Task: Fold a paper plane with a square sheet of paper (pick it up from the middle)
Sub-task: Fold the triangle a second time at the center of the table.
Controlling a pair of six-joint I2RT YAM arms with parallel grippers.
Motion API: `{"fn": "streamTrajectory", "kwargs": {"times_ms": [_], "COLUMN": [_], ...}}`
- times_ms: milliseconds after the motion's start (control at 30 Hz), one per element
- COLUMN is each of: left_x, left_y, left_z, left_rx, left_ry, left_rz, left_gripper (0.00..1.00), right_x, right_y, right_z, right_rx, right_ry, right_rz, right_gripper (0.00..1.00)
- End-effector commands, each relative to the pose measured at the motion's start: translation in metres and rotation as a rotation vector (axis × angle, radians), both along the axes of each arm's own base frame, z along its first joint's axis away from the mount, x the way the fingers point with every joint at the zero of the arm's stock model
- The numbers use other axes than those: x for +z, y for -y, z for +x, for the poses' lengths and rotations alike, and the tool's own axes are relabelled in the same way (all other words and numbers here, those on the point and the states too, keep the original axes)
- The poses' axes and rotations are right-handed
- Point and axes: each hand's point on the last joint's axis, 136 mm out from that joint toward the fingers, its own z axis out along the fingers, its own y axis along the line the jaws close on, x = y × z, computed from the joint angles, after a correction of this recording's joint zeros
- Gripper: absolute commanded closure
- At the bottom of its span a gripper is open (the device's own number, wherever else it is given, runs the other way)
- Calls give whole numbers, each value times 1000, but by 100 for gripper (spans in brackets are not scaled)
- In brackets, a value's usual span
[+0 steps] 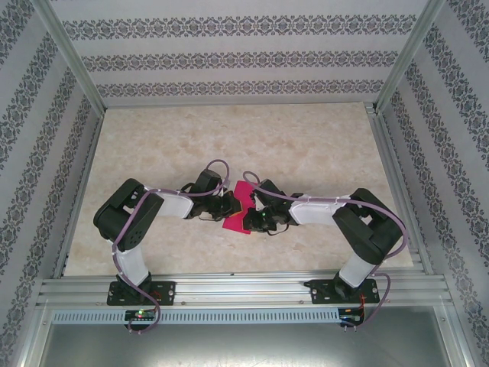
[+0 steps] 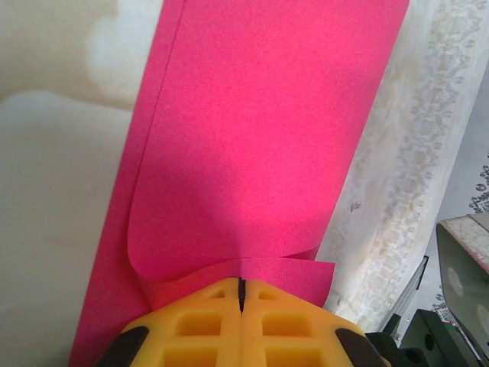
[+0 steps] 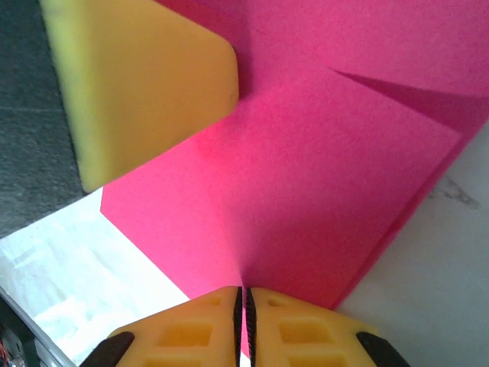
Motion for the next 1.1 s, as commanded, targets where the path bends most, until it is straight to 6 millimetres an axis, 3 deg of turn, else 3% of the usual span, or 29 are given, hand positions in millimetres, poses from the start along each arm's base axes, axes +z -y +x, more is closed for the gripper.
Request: {"fn": "streamTrajectory", "kwargs": {"times_ms": [0, 133, 300, 400, 600, 900, 1067], "left_x": [-20, -20, -21, -22, -22, -22, -23], "left_y": [-8, -9, -9, -9, -8, -9, -11], "left_z": [-17, -17, -18, -18, -17, -17, -17], "left_rx": [-14, -15, -16, -17, -17, -13, -5], "left_ry": [-68, -68, -72, -73, -74, -69, -69], "left_rz": [80, 83, 84, 85, 84, 88, 95], "left_gripper": [100, 100, 100, 100, 100, 100, 100], "right_x": [-28, -10, 27, 32, 21, -25, -25], "right_y": [21, 12, 0, -4, -11, 7, 7], "right_z": [-15, -10, -2, -2, -6, -25, -28], "right_rx": [-29, -17, 3, 1, -7, -45, -57], "right_ry": [-68, -35, 27, 19, -23, -120, -130], "right_rz": [-89, -39, 37, 67, 93, 22, 50], "right_gripper": [87, 86, 86, 86, 87, 90, 90]}}
